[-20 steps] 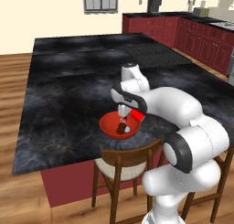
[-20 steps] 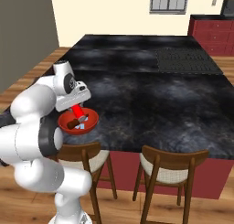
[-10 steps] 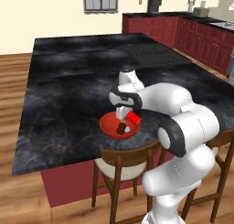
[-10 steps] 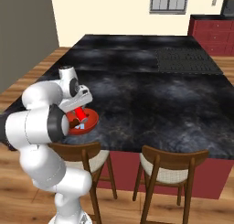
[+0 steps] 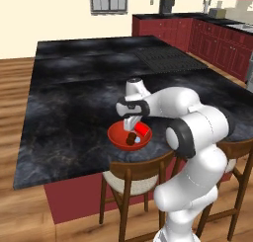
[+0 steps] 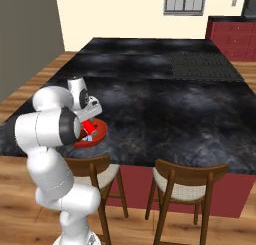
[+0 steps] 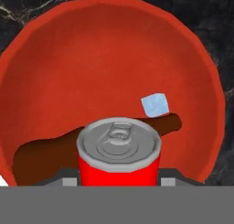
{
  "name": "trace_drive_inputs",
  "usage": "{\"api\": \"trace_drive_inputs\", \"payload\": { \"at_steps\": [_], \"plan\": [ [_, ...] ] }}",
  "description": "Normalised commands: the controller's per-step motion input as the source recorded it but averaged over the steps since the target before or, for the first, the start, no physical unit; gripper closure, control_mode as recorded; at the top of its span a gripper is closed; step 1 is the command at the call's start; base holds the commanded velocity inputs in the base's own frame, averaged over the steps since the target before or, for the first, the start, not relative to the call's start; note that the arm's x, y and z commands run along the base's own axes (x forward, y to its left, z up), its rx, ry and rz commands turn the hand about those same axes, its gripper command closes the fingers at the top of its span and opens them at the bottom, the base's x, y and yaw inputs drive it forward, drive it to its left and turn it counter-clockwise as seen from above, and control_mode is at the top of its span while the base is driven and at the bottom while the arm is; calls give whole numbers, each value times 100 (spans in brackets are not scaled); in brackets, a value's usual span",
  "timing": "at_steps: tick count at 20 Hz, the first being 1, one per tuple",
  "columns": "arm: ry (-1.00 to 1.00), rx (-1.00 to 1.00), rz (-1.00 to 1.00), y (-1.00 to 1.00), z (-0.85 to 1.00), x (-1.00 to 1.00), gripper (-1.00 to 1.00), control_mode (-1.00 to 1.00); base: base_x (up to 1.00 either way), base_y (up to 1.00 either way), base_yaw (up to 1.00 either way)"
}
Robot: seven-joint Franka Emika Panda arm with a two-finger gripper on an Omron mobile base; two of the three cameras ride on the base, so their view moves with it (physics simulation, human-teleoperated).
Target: Open the fridge, grab two sodas, and place both sodas inside the bowl with ice on the dining counter.
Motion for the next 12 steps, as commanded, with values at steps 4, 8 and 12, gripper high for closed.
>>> {"api": "trace_drive_inputs", "payload": {
  "at_steps": [4, 8, 12],
  "plan": [
    [0, 0, 2, 0, -21, 12, 100, -100, 0, 0, 0],
    [0, 0, 1, 1, -19, 0, 100, -100, 0, 0, 0],
    [0, 0, 0, 0, -20, 0, 100, -100, 0, 0, 0]
  ]
}}
